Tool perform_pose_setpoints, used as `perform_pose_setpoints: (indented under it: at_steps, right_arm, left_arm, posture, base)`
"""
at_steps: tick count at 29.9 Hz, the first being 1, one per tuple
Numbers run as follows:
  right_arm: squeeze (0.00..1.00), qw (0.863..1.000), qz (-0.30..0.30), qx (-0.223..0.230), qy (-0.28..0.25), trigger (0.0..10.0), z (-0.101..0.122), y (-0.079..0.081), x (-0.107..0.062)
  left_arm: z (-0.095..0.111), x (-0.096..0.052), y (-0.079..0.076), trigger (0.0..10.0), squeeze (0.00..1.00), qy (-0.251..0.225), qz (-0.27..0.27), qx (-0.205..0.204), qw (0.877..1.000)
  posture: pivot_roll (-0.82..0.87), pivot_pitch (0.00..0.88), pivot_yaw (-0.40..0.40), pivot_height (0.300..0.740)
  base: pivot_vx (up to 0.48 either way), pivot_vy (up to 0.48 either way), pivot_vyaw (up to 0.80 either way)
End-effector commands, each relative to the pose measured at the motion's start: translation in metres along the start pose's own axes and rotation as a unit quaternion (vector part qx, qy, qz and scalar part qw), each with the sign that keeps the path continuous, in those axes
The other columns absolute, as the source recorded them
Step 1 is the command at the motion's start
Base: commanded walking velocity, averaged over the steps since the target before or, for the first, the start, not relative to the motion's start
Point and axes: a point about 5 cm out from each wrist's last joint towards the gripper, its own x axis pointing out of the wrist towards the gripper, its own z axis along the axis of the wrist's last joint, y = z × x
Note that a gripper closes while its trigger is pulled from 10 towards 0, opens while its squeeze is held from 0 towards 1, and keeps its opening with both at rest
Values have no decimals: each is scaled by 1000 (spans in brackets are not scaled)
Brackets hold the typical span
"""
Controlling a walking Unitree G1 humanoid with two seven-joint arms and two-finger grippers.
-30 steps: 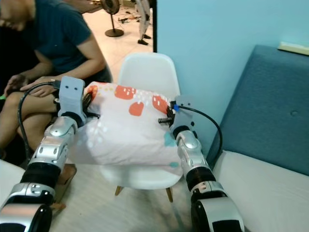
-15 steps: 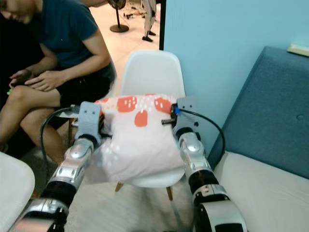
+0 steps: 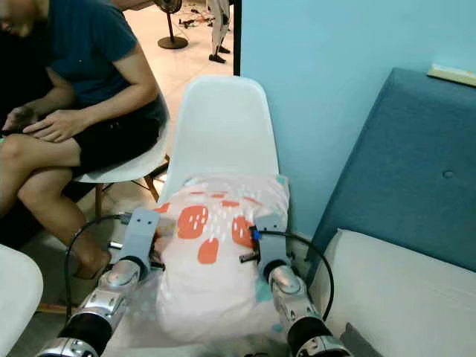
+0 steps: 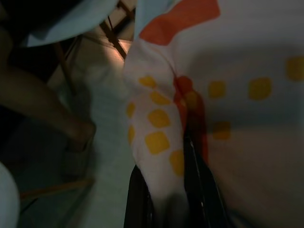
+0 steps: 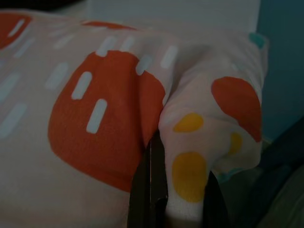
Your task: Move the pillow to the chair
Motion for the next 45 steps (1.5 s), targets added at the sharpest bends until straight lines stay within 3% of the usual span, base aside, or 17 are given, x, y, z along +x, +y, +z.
perform_pose_setpoints:
  at_steps: [1, 6, 8, 14, 19, 40, 45]
  right_arm:
    - [0, 1000, 2, 13, -16, 10000, 8, -1, 2]
    - [0, 1000, 16, 4, -20, 10000, 11, -1, 4]
    - [0, 999, 33, 11, -12, 10000, 13, 1, 5]
    - [0, 998, 52, -9, -16, 10000, 19, 3, 8]
    - [0, 998, 55, -11, -14, 10000, 17, 7, 8]
    - [0, 999, 41, 18, -29, 10000, 16, 7, 6]
    - [0, 998, 38, 30, -32, 10000, 14, 7, 4]
  left_arm:
    - [3, -3, 2, 10000, 0, -21, 13, -22, 999]
    - [8, -8, 4, 10000, 0, -61, 40, -43, 996]
    - [13, -8, 11, 10000, 0, -75, 60, -76, 992]
    - [17, -9, 6, 10000, 0, -79, 38, -60, 994]
    - [17, -14, 3, 10000, 0, -85, 33, -70, 993]
    - [22, -15, 2, 10000, 0, -104, 13, -56, 993]
    - [24, -15, 2, 10000, 0, -109, 7, -47, 993]
  posture:
    - [-10, 122, -49, 740]
    - [-4, 124, -53, 740]
    - [-4, 124, -57, 740]
    - [2, 123, -64, 740]
    - [-1, 117, -63, 740]
    - [-10, 112, -50, 740]
    - [-3, 110, -46, 740]
  base:
    - [0, 0, 0]
    - [0, 0, 0]
    - [0, 0, 0]
    - [0, 0, 0]
    - [54, 0, 0]
    - [356, 0, 0]
    - [346, 0, -701]
